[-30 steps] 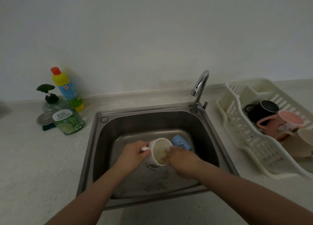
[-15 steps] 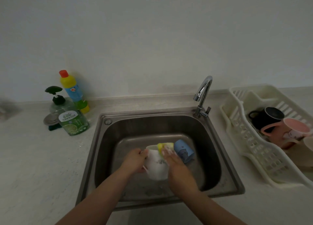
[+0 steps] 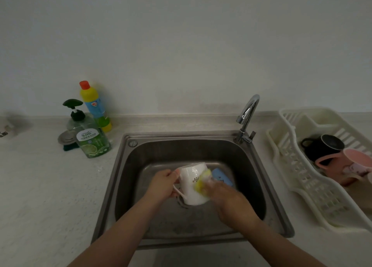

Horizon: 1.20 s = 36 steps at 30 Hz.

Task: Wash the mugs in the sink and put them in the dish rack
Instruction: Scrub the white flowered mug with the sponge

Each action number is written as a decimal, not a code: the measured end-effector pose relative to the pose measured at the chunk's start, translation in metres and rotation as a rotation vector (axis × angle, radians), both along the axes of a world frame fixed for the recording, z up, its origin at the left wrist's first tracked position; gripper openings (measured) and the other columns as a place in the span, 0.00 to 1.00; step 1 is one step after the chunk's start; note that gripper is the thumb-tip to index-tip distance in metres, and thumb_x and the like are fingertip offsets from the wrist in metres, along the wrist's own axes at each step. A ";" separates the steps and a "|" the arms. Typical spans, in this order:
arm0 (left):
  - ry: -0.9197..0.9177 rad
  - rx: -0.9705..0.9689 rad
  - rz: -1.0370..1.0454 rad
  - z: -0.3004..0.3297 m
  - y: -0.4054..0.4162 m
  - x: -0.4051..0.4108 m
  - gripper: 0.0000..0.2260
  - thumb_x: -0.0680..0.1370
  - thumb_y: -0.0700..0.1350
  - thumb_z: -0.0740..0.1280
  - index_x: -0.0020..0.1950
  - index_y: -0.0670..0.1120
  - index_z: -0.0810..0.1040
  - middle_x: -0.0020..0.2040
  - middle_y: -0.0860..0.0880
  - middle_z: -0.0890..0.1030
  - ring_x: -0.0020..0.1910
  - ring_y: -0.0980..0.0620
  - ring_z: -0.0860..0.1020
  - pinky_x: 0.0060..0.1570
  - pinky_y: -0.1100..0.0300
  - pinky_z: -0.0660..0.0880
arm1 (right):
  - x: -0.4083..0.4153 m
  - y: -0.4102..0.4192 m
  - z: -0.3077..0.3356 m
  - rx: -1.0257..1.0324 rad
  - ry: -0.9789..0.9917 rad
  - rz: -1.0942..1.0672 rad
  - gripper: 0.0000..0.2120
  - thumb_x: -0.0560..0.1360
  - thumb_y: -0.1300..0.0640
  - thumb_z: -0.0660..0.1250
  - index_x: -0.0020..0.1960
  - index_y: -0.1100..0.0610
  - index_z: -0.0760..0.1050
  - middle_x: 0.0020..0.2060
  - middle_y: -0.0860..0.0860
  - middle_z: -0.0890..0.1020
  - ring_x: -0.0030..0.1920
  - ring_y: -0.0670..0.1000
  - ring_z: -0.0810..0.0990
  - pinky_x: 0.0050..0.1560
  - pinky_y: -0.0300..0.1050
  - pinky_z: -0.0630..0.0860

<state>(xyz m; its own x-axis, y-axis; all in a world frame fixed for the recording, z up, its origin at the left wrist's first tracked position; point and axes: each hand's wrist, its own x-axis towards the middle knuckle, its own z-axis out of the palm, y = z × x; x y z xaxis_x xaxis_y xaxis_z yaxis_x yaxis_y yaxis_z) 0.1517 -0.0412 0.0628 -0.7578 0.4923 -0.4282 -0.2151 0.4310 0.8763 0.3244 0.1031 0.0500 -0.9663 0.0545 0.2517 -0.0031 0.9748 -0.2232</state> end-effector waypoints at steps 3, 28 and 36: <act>0.004 0.011 -0.008 0.000 0.002 0.002 0.12 0.82 0.46 0.63 0.44 0.41 0.78 0.48 0.39 0.83 0.34 0.47 0.80 0.30 0.57 0.78 | -0.026 -0.011 0.006 0.005 0.020 -0.028 0.30 0.61 0.63 0.78 0.62 0.56 0.79 0.62 0.53 0.80 0.63 0.54 0.78 0.62 0.52 0.74; -0.102 0.215 0.007 0.011 -0.040 -0.032 0.11 0.79 0.44 0.67 0.50 0.34 0.79 0.46 0.40 0.85 0.32 0.47 0.82 0.28 0.63 0.73 | -0.016 -0.007 0.006 -0.352 0.209 -0.084 0.25 0.78 0.55 0.55 0.75 0.47 0.63 0.74 0.45 0.66 0.73 0.44 0.65 0.66 0.53 0.73; -0.233 0.362 0.104 0.011 -0.046 -0.033 0.11 0.80 0.43 0.64 0.38 0.41 0.75 0.36 0.42 0.83 0.26 0.50 0.78 0.23 0.64 0.70 | -0.008 -0.015 0.002 -0.435 0.254 0.042 0.33 0.75 0.72 0.59 0.74 0.45 0.65 0.74 0.43 0.66 0.73 0.49 0.66 0.69 0.53 0.68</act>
